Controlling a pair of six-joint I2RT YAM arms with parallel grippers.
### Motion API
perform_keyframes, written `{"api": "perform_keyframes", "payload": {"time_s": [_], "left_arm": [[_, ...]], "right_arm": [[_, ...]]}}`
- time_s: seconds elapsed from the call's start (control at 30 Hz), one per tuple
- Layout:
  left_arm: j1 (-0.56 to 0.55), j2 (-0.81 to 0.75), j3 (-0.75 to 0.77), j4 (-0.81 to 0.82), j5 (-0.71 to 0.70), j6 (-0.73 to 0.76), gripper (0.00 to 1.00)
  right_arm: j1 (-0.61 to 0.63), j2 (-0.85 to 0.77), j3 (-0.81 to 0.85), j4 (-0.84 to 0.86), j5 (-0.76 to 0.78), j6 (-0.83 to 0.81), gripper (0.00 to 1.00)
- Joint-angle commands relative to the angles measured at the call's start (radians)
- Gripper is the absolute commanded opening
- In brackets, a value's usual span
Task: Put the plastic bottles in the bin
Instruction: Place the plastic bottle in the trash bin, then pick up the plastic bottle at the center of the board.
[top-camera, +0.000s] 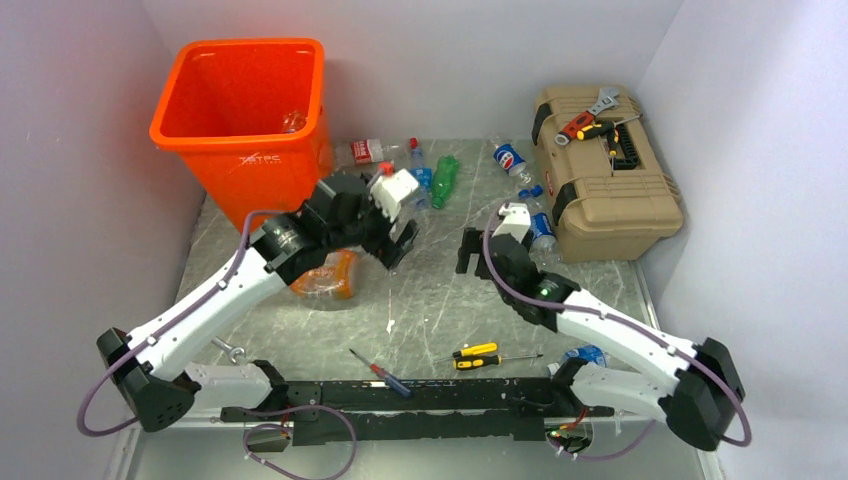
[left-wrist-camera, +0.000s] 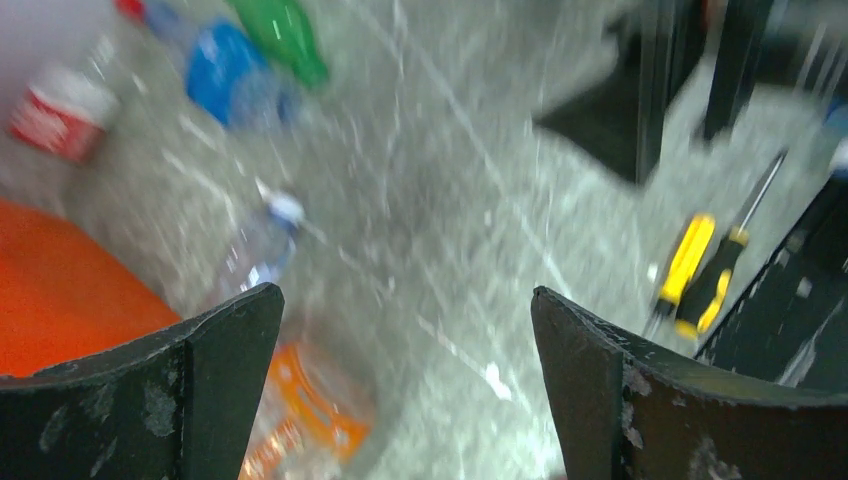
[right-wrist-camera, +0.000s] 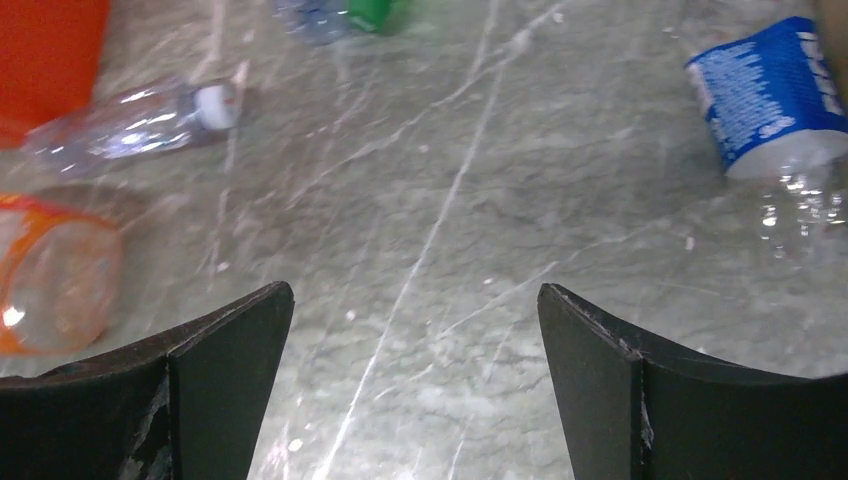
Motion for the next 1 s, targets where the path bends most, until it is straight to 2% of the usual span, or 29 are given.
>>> {"api": "perform_keyframes", "payload": {"time_s": [0.0, 0.1, 0.2, 0.3, 0.47, 0.7, 0.8, 0.97], "left_arm": [[0.0, -0.17, -0.165, 0.078, 0.036, -0.014, 1.0], [-0.001, -0.235, -0.272, 0.141, 0.07, -0.038, 1.0], [-0.001, -0.285, -0.362, 0.195, 0.09, -0.058, 1.0], [-0.003, -0.322, -0.406, 0.226, 0.1, -0.069, 0.99], [-0.009, -0.342, -0.453, 0.27, 0.104, -0.127, 0.99], [-0.013, -0.317, -0.443, 0.262, 0.118, -0.143, 0.98], [-0.015, -0.32, -0.445, 0.264, 0.118, -0.144, 0.98], [-0.019, -0.337, -0.446, 0.265, 0.118, -0.147, 0.98]], "right_arm": [[-0.058, 0.118, 0.107, -0.086, 0.16, 0.046, 0.97], [-0.103, 0.187, 0.129, -0.123, 0.277, 0.02, 0.97], [-0.168, 0.256, 0.139, -0.13, 0.323, -0.019, 0.98], [-0.24, 0.333, 0.164, -0.164, 0.34, -0.015, 0.98], [-0.29, 0.457, 0.216, -0.198, 0.41, -0.022, 0.99], [-0.338, 0.541, 0.219, -0.087, 0.426, -0.084, 0.99], [-0.375, 0.562, 0.208, 0.001, 0.382, -0.143, 0.99], [-0.417, 0.589, 0.23, 0.022, 0.287, -0.185, 0.99]]}}
